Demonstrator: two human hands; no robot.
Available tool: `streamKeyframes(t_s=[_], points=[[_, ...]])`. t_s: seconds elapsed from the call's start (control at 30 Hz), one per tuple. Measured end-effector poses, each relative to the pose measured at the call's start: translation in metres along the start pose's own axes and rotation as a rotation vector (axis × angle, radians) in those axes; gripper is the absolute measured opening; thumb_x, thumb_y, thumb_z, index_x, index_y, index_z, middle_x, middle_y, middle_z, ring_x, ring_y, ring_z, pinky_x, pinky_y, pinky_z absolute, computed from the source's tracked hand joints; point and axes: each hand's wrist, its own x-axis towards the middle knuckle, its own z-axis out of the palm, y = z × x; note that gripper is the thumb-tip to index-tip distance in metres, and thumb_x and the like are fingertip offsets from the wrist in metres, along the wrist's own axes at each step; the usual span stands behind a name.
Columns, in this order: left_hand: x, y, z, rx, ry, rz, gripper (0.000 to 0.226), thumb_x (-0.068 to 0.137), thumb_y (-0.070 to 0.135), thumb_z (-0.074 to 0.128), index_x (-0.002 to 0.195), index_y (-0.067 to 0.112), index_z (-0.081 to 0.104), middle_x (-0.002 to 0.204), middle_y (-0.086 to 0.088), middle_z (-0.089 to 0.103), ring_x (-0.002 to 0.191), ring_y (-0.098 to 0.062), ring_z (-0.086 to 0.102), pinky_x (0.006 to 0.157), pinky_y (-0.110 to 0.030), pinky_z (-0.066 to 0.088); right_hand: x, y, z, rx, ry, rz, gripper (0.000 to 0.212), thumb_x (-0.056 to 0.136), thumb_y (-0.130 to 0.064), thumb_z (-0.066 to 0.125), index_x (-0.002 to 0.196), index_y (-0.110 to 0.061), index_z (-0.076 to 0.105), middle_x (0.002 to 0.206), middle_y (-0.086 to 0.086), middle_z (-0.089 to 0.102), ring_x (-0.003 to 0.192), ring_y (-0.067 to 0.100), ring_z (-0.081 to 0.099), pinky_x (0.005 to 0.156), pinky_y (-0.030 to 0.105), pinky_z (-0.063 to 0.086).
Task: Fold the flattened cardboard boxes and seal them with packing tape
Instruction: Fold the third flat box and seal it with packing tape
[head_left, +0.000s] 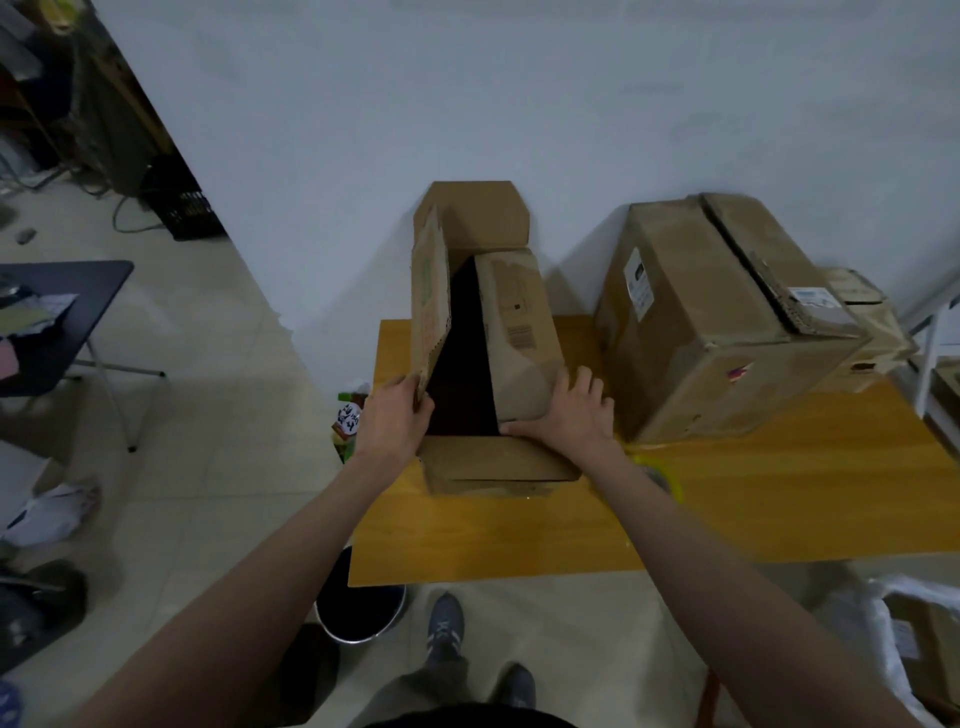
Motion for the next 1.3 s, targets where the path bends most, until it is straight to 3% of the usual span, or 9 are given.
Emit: streamKeyframes(t_s=[0.23,0.47,0.57,0.63,0.8,0.9,1.0,1.17,1.3], points=[[0.004,-0.005,-0.008,-0.032,-0.018,0.047,0.043,0.093,0.013,0.058,0.058,0.023,0.034,0.064,0.005,0.039,0.05,-0.007,0.041,0.047,-0.023,0.029,0.007,-0.015,0.001,-0.059,0.089,-0.166,0.127,0.054,-0.081,0.073,0.15,-0.017,0.021,0.149,0.011,0.024,0.134,0.035,0.032,0.105,0.053,0.038],[0.005,-0.014,-0.005,-0.103,0.035,0.004,0.04,0.095,0.016,0.059,0.06,0.021,0.04,0.08,0.004,0.042,0.052,-0.006,0.05,0.049,-0.013,0.032,-0.002,-0.021,-0.005,0.046,0.058,-0.421,0.05,0.085,-0.029,0.069,0.132,-0.036,0.055,0.16,0.003,0.012,0.145,0.036,0.022,0.104,0.057,0.045],[0.004,-0.009,-0.006,-0.223,0.043,-0.073,0.01,0.094,0.021,0.06,0.093,0.013,0.054,0.068,0.002,0.053,0.049,-0.008,0.053,0.044,-0.016,0.039,-0.007,-0.017,-0.015,0.084,0.141,-0.404,0.018,0.093,-0.027,0.059,0.104,-0.027,0.073,0.161,0.001,0.016,0.141,0.029,0.032,0.102,0.049,0.05],[0.006,-0.006,-0.01,-0.336,0.114,-0.107,0.028,0.094,0.023,0.063,0.11,0.02,0.04,0.07,-0.004,0.06,0.048,-0.009,0.054,0.038,-0.018,0.041,-0.009,-0.01,-0.027,0.159,0.236,-0.357,0.01,0.093,-0.025,0.059,0.088,-0.022,0.067,0.156,0.001,0.026,0.123,0.021,0.049,0.087,0.037,0.057],[0.01,-0.008,-0.024,-0.146,0.29,-0.012,0.065,0.083,0.019,0.077,0.135,0.025,0.039,0.127,-0.004,0.05,0.1,-0.02,0.061,0.077,-0.036,0.057,-0.001,0.022,-0.052,0.305,0.383,-0.207,0.013,0.097,-0.007,0.053,0.103,-0.017,0.059,0.125,0.0,0.052,0.091,0.016,0.06,0.074,0.026,0.049],[0.01,-0.016,-0.029,0.294,0.28,0.217,0.061,0.079,0.014,0.075,0.135,0.019,0.051,0.141,-0.009,0.042,0.134,-0.03,0.038,0.113,-0.045,0.033,0.003,0.04,-0.058,0.408,0.44,-0.079,0.028,0.096,0.001,0.051,0.117,-0.015,0.061,0.12,0.001,0.059,0.102,0.022,0.062,0.085,0.033,0.051],[0.007,-0.012,-0.026,0.448,0.094,0.302,0.039,0.085,0.04,0.067,0.118,0.019,0.066,0.124,-0.004,0.061,0.131,-0.025,0.045,0.122,-0.043,0.019,0.006,0.051,-0.059,0.494,0.471,-0.005,0.032,0.094,0.003,0.05,0.119,-0.013,0.063,0.123,0.003,0.061,0.111,0.025,0.06,0.097,0.043,0.05],[0.006,0.009,-0.022,0.363,-0.049,0.199,0.085,0.085,0.084,0.017,0.081,0.021,0.073,0.085,0.001,0.072,0.097,-0.02,0.064,0.11,-0.044,0.032,0.009,0.055,-0.057,0.528,0.475,0.032,0.036,0.092,0.004,0.054,0.122,-0.015,0.062,0.125,0.003,0.059,0.115,0.025,0.059,0.099,0.041,0.048],[0.012,0.017,-0.019,0.146,-0.264,0.247,0.086,0.079,0.093,0.013,0.104,0.031,0.067,0.1,0.009,0.071,0.101,-0.013,0.061,0.118,-0.05,0.022,0.014,0.055,-0.054,0.541,0.47,0.045,0.038,0.093,0.004,0.054,0.125,-0.015,0.062,0.126,0.003,0.058,0.115,0.025,0.059,0.1,0.042,0.049]])
